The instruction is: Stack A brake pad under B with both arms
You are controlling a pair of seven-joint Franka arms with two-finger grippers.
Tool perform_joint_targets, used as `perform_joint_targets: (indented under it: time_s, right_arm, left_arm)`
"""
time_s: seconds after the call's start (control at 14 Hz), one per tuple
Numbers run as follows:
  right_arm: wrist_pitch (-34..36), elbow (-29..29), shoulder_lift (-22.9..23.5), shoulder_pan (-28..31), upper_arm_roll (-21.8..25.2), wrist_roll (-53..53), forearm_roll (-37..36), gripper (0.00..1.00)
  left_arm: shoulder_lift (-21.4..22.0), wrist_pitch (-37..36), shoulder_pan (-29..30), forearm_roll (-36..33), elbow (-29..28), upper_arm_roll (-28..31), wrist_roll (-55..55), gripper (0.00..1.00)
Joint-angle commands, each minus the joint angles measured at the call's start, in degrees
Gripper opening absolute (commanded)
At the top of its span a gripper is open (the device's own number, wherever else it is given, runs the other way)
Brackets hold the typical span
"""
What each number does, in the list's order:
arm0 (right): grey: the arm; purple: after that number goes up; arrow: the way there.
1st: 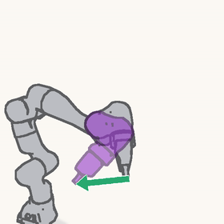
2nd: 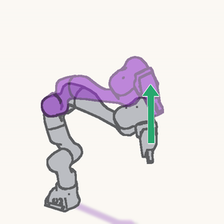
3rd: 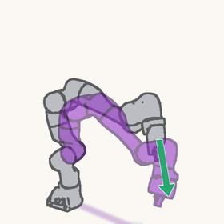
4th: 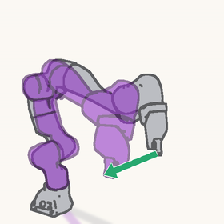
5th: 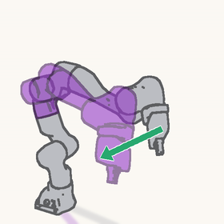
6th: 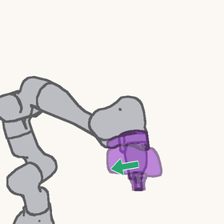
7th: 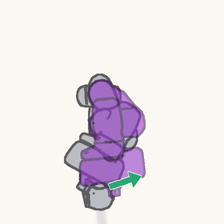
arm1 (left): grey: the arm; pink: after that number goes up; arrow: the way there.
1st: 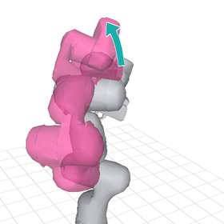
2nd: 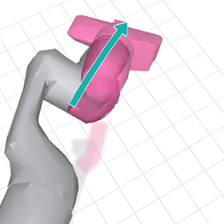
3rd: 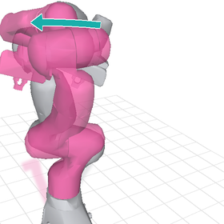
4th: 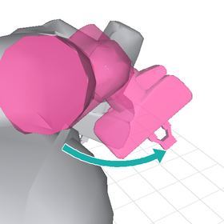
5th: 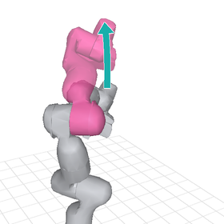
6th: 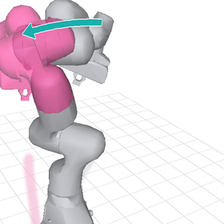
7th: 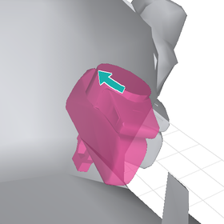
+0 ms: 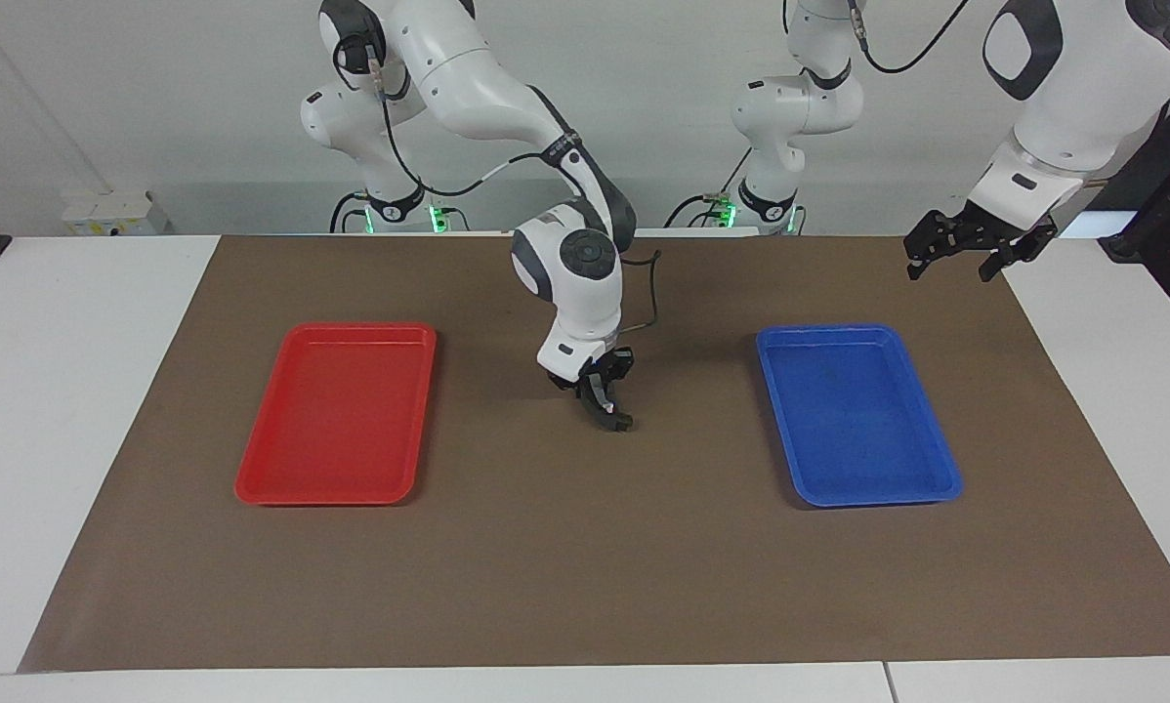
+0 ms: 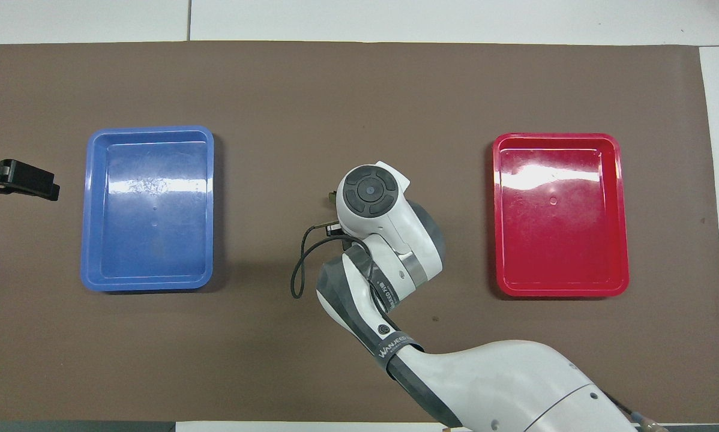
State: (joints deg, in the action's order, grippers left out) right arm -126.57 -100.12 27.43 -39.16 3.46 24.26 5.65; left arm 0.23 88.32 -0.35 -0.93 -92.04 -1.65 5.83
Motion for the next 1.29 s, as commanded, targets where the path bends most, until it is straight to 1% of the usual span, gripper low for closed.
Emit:
perform_joint_targets:
  time_s: [0.0, 0.07, 0.29, 0.57, 0.79, 0.86, 0.93, 1.0, 1.21]
  right_arm:
    - [2.38, 1.32, -0.54, 0.66, -0.03, -1.41, 0.95, 0.03]
    - [3.86, 2.03, -0.54, 0.75, 0.05, -1.41, 0.86, 0.03]
    - [4.32, 1.34, -1.67, 1.19, 0.05, -1.68, 0.68, 0.02]
    - [-0.77, -2.43, -2.29, 0.40, -0.12, -1.06, 0.77, 0.02]
    - [-1.39, -3.06, -2.47, 0.40, -0.12, -1.15, 0.77, 0.03]
    - [-1.57, -3.06, -2.47, 0.58, -0.12, -1.15, 0.77, 0.23]
    - [-2.27, -3.50, -2.56, 0.49, -0.12, -0.97, 0.86, 0.90]
    - [-2.80, -4.11, -2.64, 0.40, -0.12, -0.36, 0.86, 0.99]
    - [-1.58, -3.51, -2.82, 0.40, -0.12, 0.17, 0.86, 0.99]
  left_arm:
    - [1.79, 0.97, 0.43, -0.92, -2.09, -0.20, 0.15, 1.00]
    - [1.70, 0.97, 0.43, -0.92, -2.09, -0.20, 0.15, 1.00]
    - [1.70, 0.89, 0.43, -0.92, -2.09, -0.20, 0.15, 1.00]
    - [1.70, 0.97, 0.43, -0.92, -2.09, -0.20, 0.15, 1.00]
    - [1.79, 0.97, 0.43, -0.92, -2.09, -0.20, 0.15, 1.00]
    - [1.70, 0.97, 0.43, -0.92, -2.09, -0.20, 0.15, 1.00]
    - [1.70, 0.89, 0.43, -0.92, -2.09, -0.20, 0.15, 1.00]
    - [1.70, 0.97, 0.43, -0.92, -2.09, -0.20, 0.15, 1.00]
    - [1.70, 0.97, 0.43, -0.92, -2.09, -0.20, 0.15, 1.00]
